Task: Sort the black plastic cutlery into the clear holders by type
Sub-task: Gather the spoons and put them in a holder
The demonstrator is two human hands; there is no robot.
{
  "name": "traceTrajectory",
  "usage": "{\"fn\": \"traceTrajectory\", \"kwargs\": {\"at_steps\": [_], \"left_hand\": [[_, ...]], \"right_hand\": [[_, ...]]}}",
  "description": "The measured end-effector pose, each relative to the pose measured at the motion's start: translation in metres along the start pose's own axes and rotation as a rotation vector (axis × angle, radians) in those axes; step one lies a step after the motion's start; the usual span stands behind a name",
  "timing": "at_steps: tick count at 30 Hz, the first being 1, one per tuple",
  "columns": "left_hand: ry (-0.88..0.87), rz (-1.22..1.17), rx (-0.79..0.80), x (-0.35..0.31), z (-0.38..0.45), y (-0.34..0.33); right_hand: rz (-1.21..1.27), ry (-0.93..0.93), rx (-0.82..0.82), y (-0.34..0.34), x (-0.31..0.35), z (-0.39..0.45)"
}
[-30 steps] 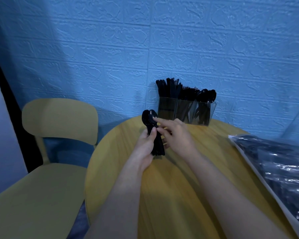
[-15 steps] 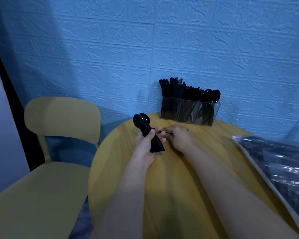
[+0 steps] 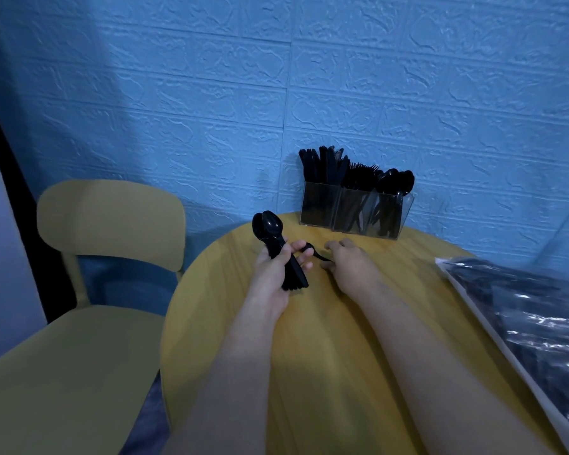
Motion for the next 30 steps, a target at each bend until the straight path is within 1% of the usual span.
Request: {"fn": "traceTrajectory", "kwargs": {"at_steps": [7, 9, 11, 13, 14, 16, 18, 20, 22, 24, 27, 30], "left_hand": [[0.003, 0.081, 0.068, 0.002, -0.003, -0.008], [0.009, 0.109, 0.088, 0.004, -0.005, -0.011], [0.016, 0.129, 0.104, 0.006, -0.005, -0.012], [0.024, 0.150, 0.117, 0.007, -0.006, -0.013], [0.028, 0.162, 0.128, 0.007, -0.006, -0.014], [0.033, 0.199, 0.155, 0.008, -0.008, -0.017], [0.032, 0.232, 0.166, 0.009, -0.009, -0.019], [0.028, 0.262, 0.177, 0.010, -0.008, -0.019], [0.034, 0.292, 0.203, 0.012, -0.010, -0.021], [0.038, 0.318, 0.247, 0.013, -0.012, -0.026], [0.052, 0.284, 0.302, 0.015, -0.017, -0.033], [0.059, 0.270, 0.326, 0.016, -0.019, -0.037]], "right_hand": [[-0.221, 0.077, -0.034, 0.005, 0.004, -0.010], [-0.262, 0.069, -0.018, 0.008, 0.001, -0.013], [-0.251, 0.021, 0.001, 0.013, -0.008, -0.014], [-0.138, -0.079, -0.005, 0.018, -0.024, -0.014], [-0.027, -0.144, -0.011, 0.020, -0.035, -0.013], [0.297, -0.246, -0.023, 0.025, -0.050, -0.011], [0.623, -0.250, -0.015, 0.036, -0.052, -0.011], [0.822, -0.177, 0.054, 0.047, -0.039, -0.016], [0.853, -0.099, 0.144, 0.052, -0.023, -0.022], [0.861, -0.069, 0.208, 0.049, -0.012, -0.025], [0.949, -0.080, 0.220, 0.046, -0.006, -0.026], [0.950, -0.096, 0.216, 0.045, -0.008, -0.024]]}}
Point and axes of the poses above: each hand's wrist, its own z-axis towards the middle knuckle, its own y-axis out of the back of the hand, x = y × z, the point moved 9 cm from there along z, towards the middle knuckle, and after that the axes turned 6 degrees about -y, right-handed, at the moved point
